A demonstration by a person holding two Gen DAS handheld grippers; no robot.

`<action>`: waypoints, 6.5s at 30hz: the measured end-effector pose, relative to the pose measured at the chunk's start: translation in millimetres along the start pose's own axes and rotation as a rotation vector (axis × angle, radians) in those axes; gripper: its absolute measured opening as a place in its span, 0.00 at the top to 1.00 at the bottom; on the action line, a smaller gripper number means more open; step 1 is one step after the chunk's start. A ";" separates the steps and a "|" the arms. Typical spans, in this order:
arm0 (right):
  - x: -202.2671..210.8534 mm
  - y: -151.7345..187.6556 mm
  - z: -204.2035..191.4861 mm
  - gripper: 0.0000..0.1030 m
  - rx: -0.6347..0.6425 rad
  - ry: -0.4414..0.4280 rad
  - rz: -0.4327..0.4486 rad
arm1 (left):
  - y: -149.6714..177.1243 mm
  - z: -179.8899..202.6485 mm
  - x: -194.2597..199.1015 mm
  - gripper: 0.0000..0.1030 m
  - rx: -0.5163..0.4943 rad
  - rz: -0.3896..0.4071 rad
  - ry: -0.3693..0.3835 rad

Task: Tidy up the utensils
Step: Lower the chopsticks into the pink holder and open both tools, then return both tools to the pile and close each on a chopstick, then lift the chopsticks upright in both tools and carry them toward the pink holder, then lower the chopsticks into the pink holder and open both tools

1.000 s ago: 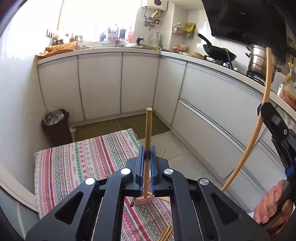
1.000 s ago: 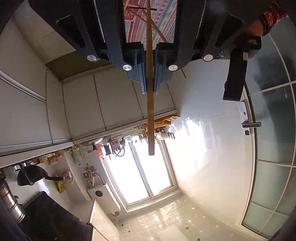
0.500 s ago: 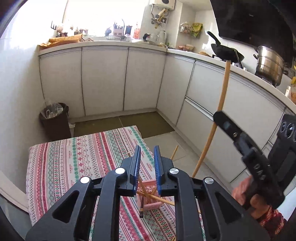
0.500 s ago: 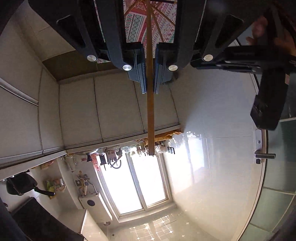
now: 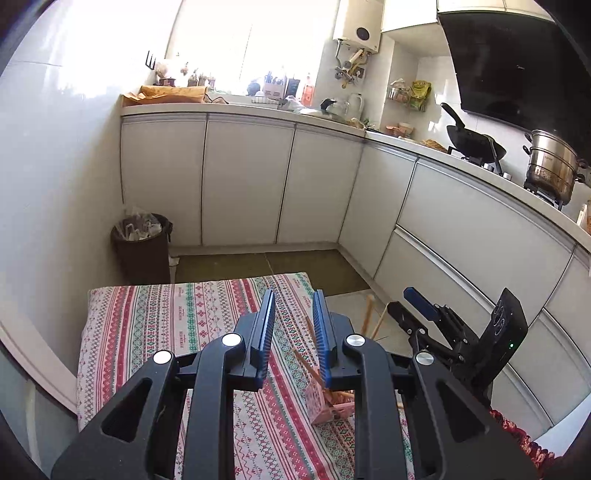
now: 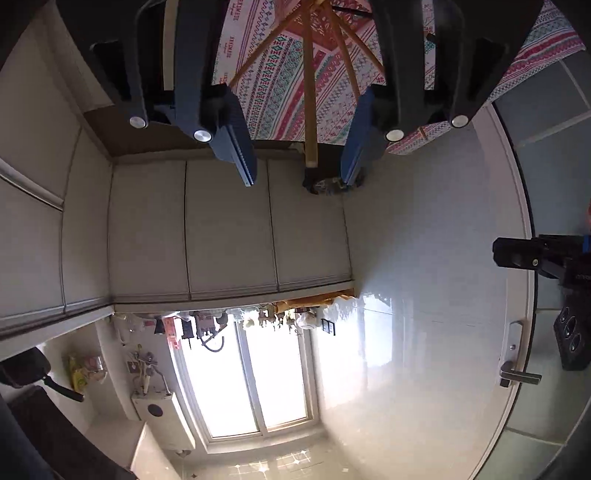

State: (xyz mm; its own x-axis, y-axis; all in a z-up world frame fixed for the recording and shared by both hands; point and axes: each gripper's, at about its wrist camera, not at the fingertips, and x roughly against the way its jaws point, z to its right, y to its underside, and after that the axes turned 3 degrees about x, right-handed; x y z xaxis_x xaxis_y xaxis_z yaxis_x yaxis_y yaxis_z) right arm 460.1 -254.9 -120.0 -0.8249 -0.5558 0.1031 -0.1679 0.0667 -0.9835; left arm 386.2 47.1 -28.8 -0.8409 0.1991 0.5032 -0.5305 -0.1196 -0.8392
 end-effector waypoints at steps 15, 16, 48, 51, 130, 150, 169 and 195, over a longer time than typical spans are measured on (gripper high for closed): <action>185.7 -73.7 -54.0 0.05 0.074 0.485 0.223 | 50.8 22.9 18.2 0.40 -0.054 -0.211 0.053; 198.6 -72.9 -59.7 0.05 0.039 0.512 0.211 | 57.6 28.0 16.7 0.37 -0.078 -0.248 0.049; 211.7 169.3 -27.3 0.08 -0.886 0.426 -0.847 | 252.3 87.8 -133.3 0.82 -0.270 -0.967 0.086; 216.2 171.2 -21.7 0.08 -0.900 0.427 -0.846 | 253.1 90.3 -138.3 0.87 -0.292 -0.981 0.068; 83.2 116.2 -156.7 0.92 -0.425 0.440 -0.742 | 139.5 -24.1 11.9 0.96 -0.041 -0.533 -0.029; 213.1 -31.1 -165.0 0.92 -0.400 0.373 -0.451 | 120.9 44.4 101.9 0.96 -0.128 -0.286 -0.078; 197.4 -216.3 -96.4 0.92 -0.361 0.302 0.060 | -10.9 68.5 78.0 0.96 -0.024 -0.030 0.057; 17.5 -99.5 -12.8 0.86 -0.194 0.201 0.051 | 19.1 53.1 -51.7 0.73 -0.048 -0.048 -0.008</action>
State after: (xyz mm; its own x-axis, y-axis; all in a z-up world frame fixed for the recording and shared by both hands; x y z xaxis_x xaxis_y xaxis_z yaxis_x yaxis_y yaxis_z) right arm 455.5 -260.6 -18.4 -0.9222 -0.3733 0.1012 -0.2080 0.2581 -0.9435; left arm 413.9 -17.1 -59.9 -0.8157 0.1959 0.5443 -0.5644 -0.0629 -0.8231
